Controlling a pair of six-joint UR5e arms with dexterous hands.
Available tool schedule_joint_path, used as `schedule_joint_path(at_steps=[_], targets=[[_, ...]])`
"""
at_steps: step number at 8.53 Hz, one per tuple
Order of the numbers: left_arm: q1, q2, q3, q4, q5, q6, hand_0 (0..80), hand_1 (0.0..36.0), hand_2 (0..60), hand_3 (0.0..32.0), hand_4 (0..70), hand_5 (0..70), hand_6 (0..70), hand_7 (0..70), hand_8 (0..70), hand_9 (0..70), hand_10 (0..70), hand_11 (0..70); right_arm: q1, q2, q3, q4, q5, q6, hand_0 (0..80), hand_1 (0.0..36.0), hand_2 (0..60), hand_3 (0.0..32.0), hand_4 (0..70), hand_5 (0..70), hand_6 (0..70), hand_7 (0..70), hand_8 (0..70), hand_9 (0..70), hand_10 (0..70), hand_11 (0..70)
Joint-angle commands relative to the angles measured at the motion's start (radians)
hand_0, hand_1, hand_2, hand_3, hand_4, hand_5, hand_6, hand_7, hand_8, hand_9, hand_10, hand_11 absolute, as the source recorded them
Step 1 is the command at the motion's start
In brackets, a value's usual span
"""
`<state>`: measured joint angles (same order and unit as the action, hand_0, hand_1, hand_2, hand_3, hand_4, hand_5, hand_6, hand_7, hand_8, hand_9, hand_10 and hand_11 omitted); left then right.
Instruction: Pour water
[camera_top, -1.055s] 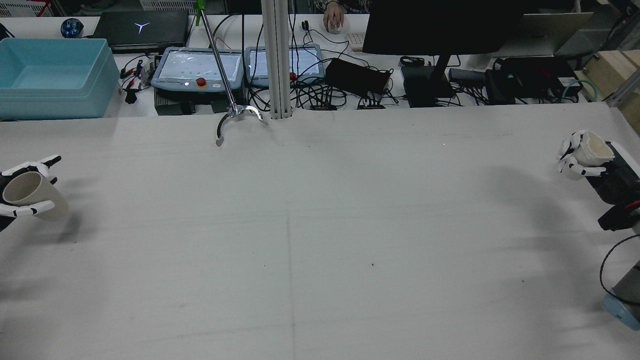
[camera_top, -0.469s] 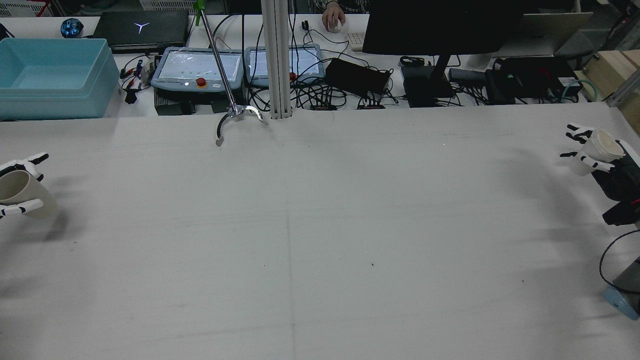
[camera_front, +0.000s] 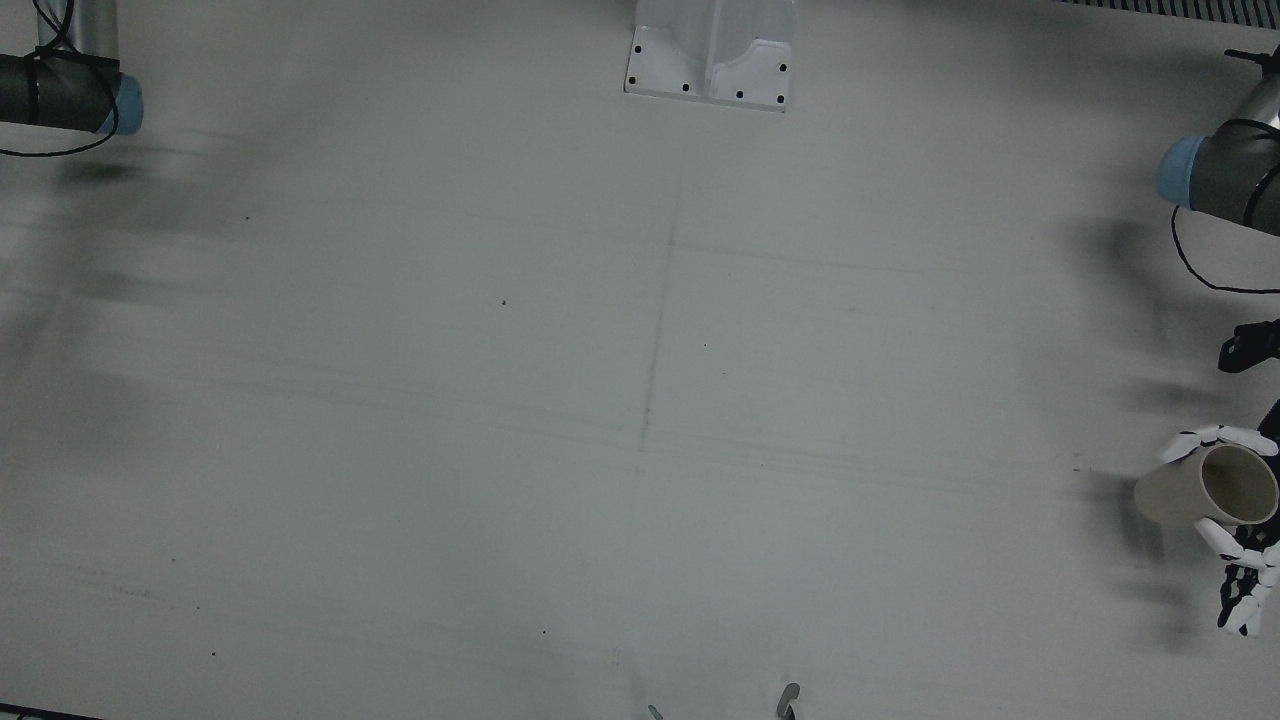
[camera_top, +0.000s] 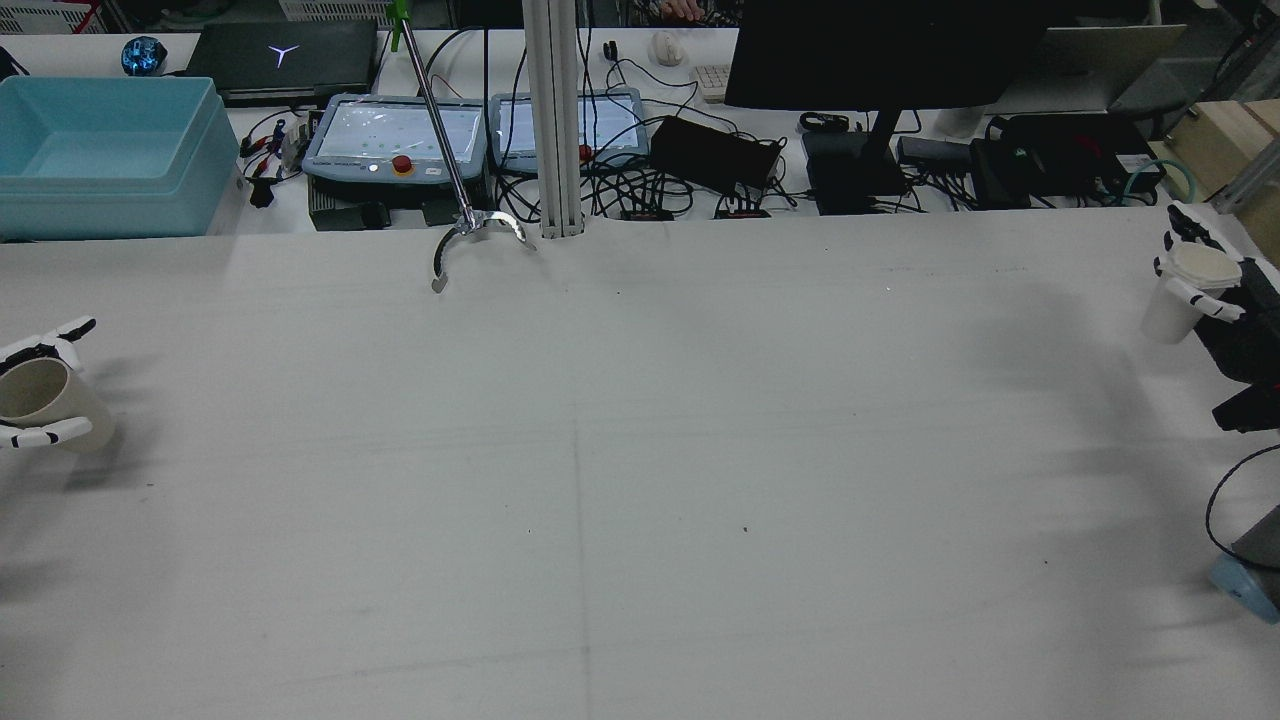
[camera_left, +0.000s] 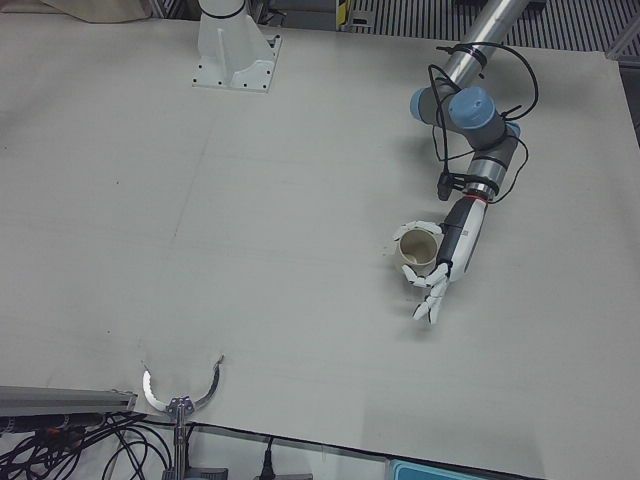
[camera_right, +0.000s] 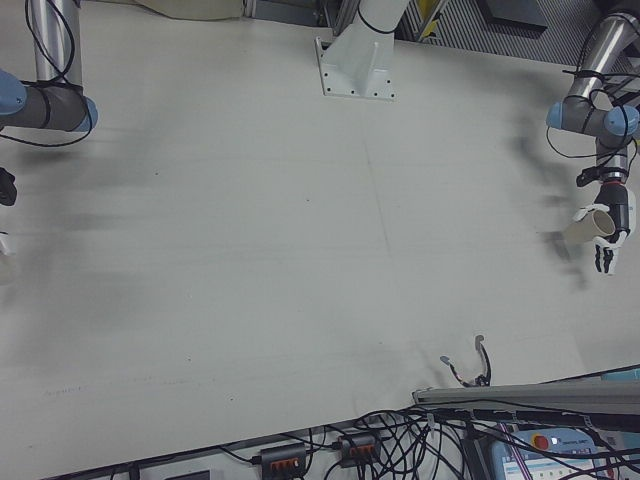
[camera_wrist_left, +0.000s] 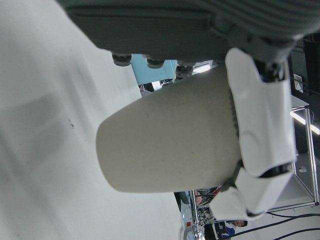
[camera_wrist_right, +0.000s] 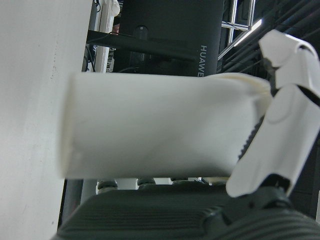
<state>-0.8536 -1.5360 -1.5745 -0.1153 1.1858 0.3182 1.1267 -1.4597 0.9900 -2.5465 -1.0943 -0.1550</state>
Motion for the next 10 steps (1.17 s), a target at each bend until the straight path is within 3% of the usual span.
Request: schedule_joint_path(at_steps=[1,2,3,4,5,6,8,9,10], targets=[[0.005,0.0,0.036,-0.017,0.002,0.038,46.7,9.9,12.6,0.0,28.5,36.2,3.8,6.9,0.0,0.0,0.0,0.0,0.015,-0.001,0.016,0.0,-0.001,0.0,47.9,9.0,0.0,12.8,8.0,11.8,3.9,5.8,1.0,0.0,0.0,0.0],[0.005,0.0,0.036,-0.017,0.003,0.036,44.4,7.2,8.3,0.0,20.4,8.9,1.1,4.5,0.0,0.0,0.0,0.0,0.015,-0.001,0.024,-0.001,-0.003,0.0,47.9,9.4,0.0,12.2,8.2,12.6,3.9,6.1,1.2,0.0,0.0,0.0],[0.002,0.0,0.036,-0.017,0.021,0.036,42.9,6.3,6.7,0.2,16.2,0.2,0.1,4.0,0.0,0.0,0.0,0.0,0.015,-0.001,0.025,-0.001,-0.003,0.0,48.1,9.8,0.0,12.0,8.4,13.3,4.0,6.5,1.3,0.0,0.0,0.0],[-0.002,0.0,0.036,-0.017,0.029,0.036,42.6,6.2,5.9,6.8,12.6,0.0,0.0,3.4,0.0,0.0,0.0,0.0,0.016,-0.001,0.027,-0.001,-0.003,0.0,48.1,10.1,0.0,12.0,8.7,13.5,4.2,7.0,1.4,0.0,0.0,0.0],[-0.007,0.0,0.036,-0.017,0.029,0.036,43.3,6.8,5.6,16.0,8.9,0.0,0.0,3.0,0.0,0.0,0.0,0.0,0.016,-0.001,0.027,-0.001,-0.001,0.0,48.1,10.3,0.0,11.8,9.2,14.4,4.4,7.4,1.6,0.0,0.0,0.0],[-0.013,0.0,0.034,-0.017,0.029,0.03,43.2,7.1,5.6,20.6,6.6,0.0,0.0,2.8,0.0,0.0,0.0,0.0,0.015,-0.001,0.032,-0.001,-0.003,0.0,48.1,10.4,0.0,11.2,9.9,15.2,4.6,7.6,1.7,0.2,0.0,0.0],[-0.016,0.0,0.033,-0.023,0.031,0.0,43.5,7.4,4.9,25.0,3.7,0.0,0.0,2.5,0.0,0.0,0.0,0.0,0.012,-0.001,0.033,-0.001,-0.001,0.002,48.2,10.7,0.0,10.4,10.6,16.5,4.9,8.6,1.8,0.6,0.0,0.0],[-0.053,0.026,0.027,-0.023,0.043,-0.04,43.4,7.1,4.6,25.6,4.0,0.0,0.0,2.8,0.0,0.0,0.0,0.0,0.012,-0.001,0.048,-0.003,-0.003,0.0,48.0,10.8,0.0,10.2,10.9,17.2,5.1,9.1,2.0,0.8,0.0,0.0],[-0.174,0.054,0.03,-0.026,0.11,-0.063,43.1,6.9,4.4,27.6,3.7,0.0,0.0,2.5,0.0,0.0,0.0,0.0,0.013,-0.001,0.083,-0.011,-0.003,0.0,48.2,11.0,0.0,10.4,10.8,17.8,5.1,9.4,1.9,0.7,0.0,0.0]])
